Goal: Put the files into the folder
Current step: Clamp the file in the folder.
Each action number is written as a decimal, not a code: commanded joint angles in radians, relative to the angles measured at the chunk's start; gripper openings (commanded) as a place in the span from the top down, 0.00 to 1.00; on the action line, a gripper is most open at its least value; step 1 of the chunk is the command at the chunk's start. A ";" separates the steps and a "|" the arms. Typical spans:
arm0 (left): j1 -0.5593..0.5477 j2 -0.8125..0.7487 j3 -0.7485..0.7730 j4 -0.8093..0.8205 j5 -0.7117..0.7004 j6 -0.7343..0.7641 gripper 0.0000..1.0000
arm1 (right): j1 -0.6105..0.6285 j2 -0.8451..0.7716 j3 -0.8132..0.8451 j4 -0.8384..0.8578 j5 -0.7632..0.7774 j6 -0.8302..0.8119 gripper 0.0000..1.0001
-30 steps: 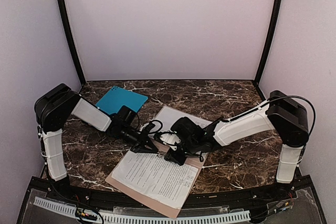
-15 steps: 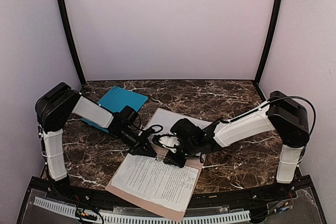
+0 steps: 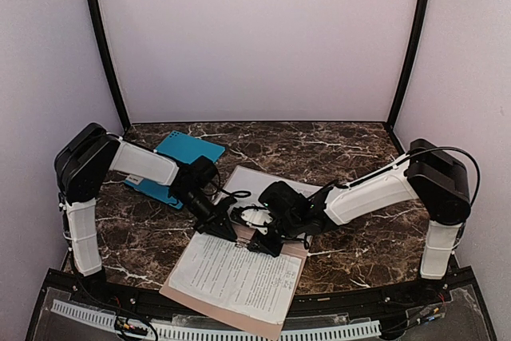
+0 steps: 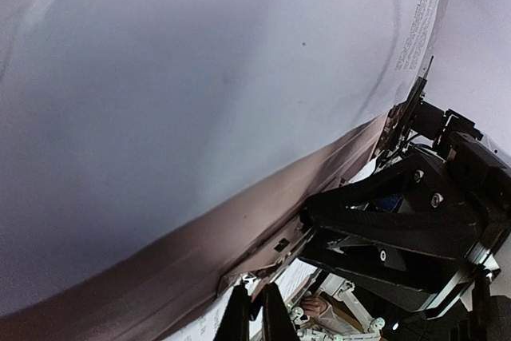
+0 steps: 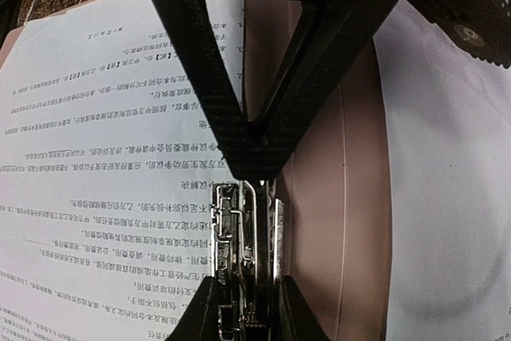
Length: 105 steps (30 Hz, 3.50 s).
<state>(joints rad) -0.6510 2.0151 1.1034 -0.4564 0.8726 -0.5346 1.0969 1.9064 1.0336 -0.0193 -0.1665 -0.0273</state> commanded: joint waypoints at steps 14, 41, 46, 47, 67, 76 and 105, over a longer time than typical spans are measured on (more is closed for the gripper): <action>-0.076 0.251 -0.197 -0.318 -0.394 0.047 0.99 | -0.017 0.085 -0.050 -0.069 0.124 -0.021 0.79; -0.061 0.298 0.004 -0.420 -0.569 0.015 0.99 | -0.014 0.070 -0.078 -0.051 0.125 -0.018 0.80; -0.055 0.300 0.031 -0.411 -0.648 0.022 0.99 | -0.014 0.063 -0.089 -0.045 0.118 -0.028 0.80; -0.055 0.300 0.035 -0.407 -0.658 0.025 0.99 | -0.013 0.063 -0.089 -0.045 0.117 -0.029 0.80; -0.071 0.334 -0.020 -0.391 -0.855 0.105 0.99 | -0.003 0.082 -0.069 -0.062 0.125 -0.035 0.80; -0.089 0.317 -0.062 -0.357 -0.880 0.096 0.99 | 0.000 0.074 -0.080 -0.063 0.132 -0.038 0.80; -0.057 0.315 0.107 -0.365 -0.860 0.084 0.99 | 0.032 0.034 -0.131 0.015 0.088 -0.055 0.72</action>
<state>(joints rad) -0.6987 2.1120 1.3094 -0.7795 0.7357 -0.3733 1.1297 1.8809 0.9417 0.1219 -0.1207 -0.0731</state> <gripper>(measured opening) 0.038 0.294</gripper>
